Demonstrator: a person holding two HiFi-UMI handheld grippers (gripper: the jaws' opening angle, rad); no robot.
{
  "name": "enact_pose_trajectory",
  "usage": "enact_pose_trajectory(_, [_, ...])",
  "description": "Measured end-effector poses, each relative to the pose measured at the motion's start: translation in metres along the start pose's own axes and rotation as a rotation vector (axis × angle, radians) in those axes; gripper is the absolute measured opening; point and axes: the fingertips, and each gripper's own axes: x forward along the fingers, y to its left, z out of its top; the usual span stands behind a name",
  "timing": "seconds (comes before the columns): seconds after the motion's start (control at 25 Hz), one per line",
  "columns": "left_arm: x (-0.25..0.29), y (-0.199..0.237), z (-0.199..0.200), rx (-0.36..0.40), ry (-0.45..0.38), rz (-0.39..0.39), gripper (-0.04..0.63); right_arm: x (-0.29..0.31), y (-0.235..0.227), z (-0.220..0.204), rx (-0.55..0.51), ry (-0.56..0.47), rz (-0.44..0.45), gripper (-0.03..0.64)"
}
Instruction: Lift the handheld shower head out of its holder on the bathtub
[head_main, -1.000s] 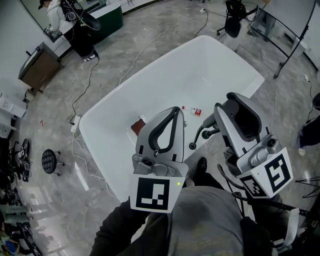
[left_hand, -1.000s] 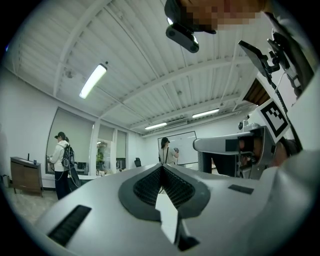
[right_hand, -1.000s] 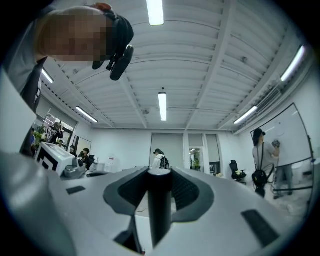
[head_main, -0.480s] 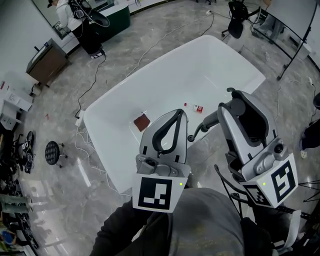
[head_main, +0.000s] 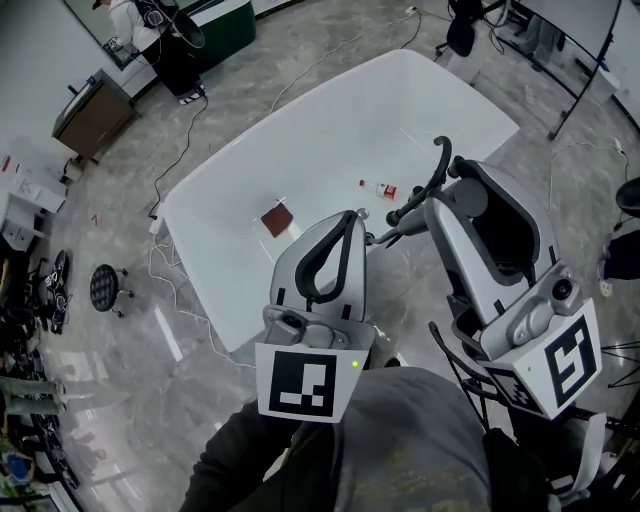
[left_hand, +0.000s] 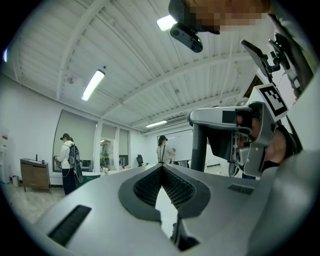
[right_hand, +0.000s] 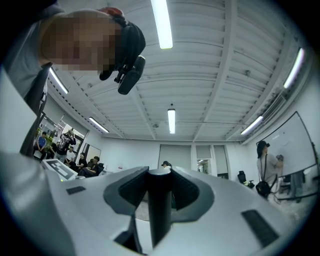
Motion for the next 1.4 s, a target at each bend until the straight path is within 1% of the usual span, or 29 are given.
enact_pose_trajectory(0.28, [-0.042, -0.033, 0.006, 0.013, 0.018, 0.022, 0.002, -0.047, 0.022, 0.025, -0.005, -0.030, 0.004, 0.141])
enact_pose_trajectory(0.56, [-0.075, -0.055, 0.004, -0.008, 0.043, 0.003, 0.002, -0.076, 0.048, 0.043, -0.014, -0.029, -0.012, 0.143])
enact_pose_trajectory(0.76, [-0.099, -0.057, 0.001, -0.024, 0.044, -0.013, 0.002, -0.087, 0.073, 0.051, -0.020, -0.039, -0.035, 0.143])
enact_pose_trajectory(1.0, [-0.136, -0.041, -0.001, -0.029, 0.034, -0.032, 0.002, -0.095, 0.115, 0.061, -0.061, -0.061, -0.061, 0.143])
enact_pose_trajectory(1.12, [-0.144, -0.043, 0.005, -0.034, 0.016, -0.049, 0.002, -0.104, 0.125, 0.065, -0.072, -0.046, -0.090, 0.143])
enact_pose_trajectory(1.24, [-0.157, -0.040, -0.004, -0.036, 0.010, -0.073, 0.002, -0.107, 0.138, 0.054, -0.081, -0.048, -0.122, 0.143])
enact_pose_trajectory(1.32, [-0.173, -0.027, -0.027, -0.044, 0.016, -0.082, 0.002, -0.103, 0.157, 0.029, -0.082, -0.042, -0.137, 0.143])
enact_pose_trajectory(1.4, [-0.184, -0.009, -0.043, -0.035, 0.003, -0.086, 0.002, -0.092, 0.172, 0.004, -0.092, -0.036, -0.143, 0.143])
